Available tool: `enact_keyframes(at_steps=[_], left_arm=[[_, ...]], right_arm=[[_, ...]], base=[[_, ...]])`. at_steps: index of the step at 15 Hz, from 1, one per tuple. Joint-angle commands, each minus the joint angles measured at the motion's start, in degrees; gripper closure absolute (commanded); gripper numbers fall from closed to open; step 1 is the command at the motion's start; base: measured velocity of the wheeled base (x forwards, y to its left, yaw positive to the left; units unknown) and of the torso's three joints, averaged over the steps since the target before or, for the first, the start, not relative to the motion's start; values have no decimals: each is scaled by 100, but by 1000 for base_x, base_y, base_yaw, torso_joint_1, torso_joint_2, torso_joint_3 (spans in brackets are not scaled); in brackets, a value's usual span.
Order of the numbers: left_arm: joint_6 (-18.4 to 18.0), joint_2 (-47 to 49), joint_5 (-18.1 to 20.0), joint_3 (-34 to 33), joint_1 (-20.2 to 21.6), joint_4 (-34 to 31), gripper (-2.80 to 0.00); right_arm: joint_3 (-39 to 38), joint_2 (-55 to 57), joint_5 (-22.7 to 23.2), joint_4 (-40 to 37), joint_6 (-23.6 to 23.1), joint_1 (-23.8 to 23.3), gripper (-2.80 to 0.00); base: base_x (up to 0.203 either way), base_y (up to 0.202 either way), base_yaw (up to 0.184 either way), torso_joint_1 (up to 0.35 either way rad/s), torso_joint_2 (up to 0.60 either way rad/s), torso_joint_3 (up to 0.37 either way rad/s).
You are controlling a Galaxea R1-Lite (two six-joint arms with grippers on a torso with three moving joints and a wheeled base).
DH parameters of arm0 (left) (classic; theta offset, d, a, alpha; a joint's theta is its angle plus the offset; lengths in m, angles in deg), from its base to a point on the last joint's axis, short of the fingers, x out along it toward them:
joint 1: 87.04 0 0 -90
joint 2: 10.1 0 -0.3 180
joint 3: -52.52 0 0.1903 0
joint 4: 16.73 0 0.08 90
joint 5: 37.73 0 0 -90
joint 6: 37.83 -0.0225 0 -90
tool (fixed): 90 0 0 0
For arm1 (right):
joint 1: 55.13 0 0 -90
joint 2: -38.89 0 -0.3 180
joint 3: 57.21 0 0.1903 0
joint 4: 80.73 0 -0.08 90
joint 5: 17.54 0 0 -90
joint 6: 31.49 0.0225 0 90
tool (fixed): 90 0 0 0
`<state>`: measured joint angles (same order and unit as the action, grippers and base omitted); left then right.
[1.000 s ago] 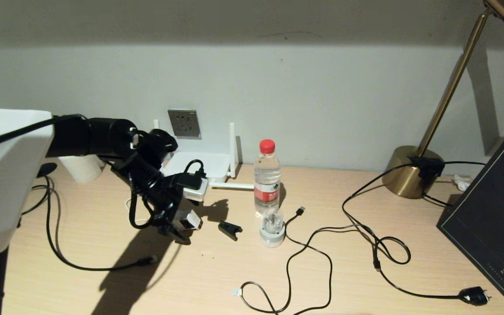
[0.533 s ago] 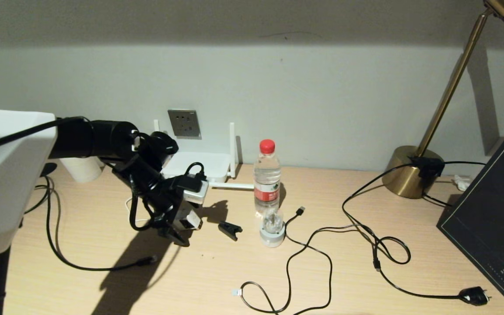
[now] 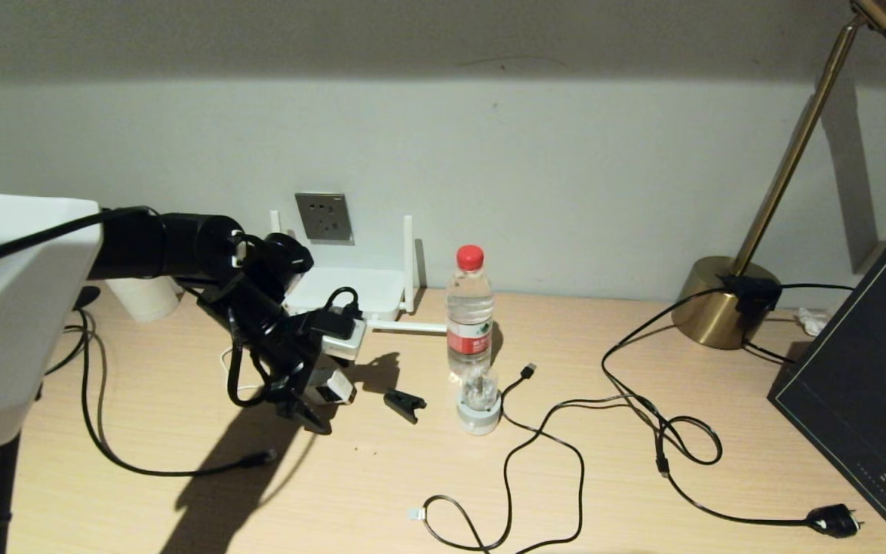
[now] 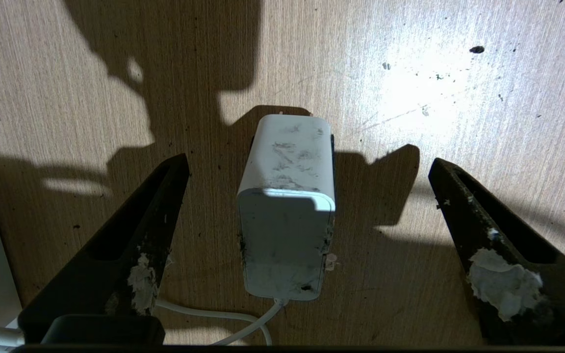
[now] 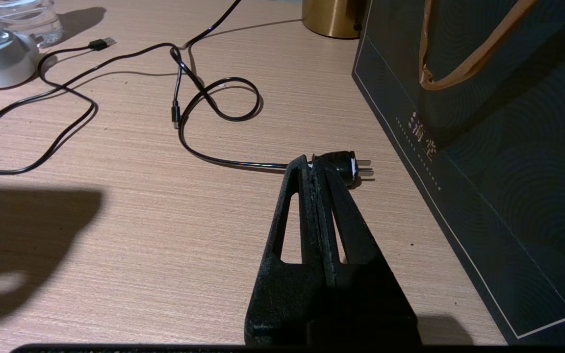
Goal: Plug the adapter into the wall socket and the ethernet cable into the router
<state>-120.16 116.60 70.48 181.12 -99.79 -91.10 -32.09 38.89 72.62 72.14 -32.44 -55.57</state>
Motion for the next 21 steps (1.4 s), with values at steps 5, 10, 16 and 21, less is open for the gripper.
enact_keyframes(at_steps=[5, 10, 16, 21], left_arm=[[-46, -15, -2, -4, 1, -40, -280], [-37, 56, 24, 14, 1, -23, 0], [-37, 35, 33, -4, 1, -40, 0], [-20, -72, 42, -108, -12, -68, 0]], right_arm=[[0, 0, 2, -1, -2, 0, 0], [0, 0, 2, -1, -2, 0, 0], [0, 9, 2, -1, -2, 0, 0], [0, 0, 2, -1, -2, 0, 0]], base=[[0, 0, 0, 0, 0, 0], [0, 0, 0, 0, 0, 0], [0, 0, 0, 0, 0, 0], [0, 0, 0, 0, 0, 0]])
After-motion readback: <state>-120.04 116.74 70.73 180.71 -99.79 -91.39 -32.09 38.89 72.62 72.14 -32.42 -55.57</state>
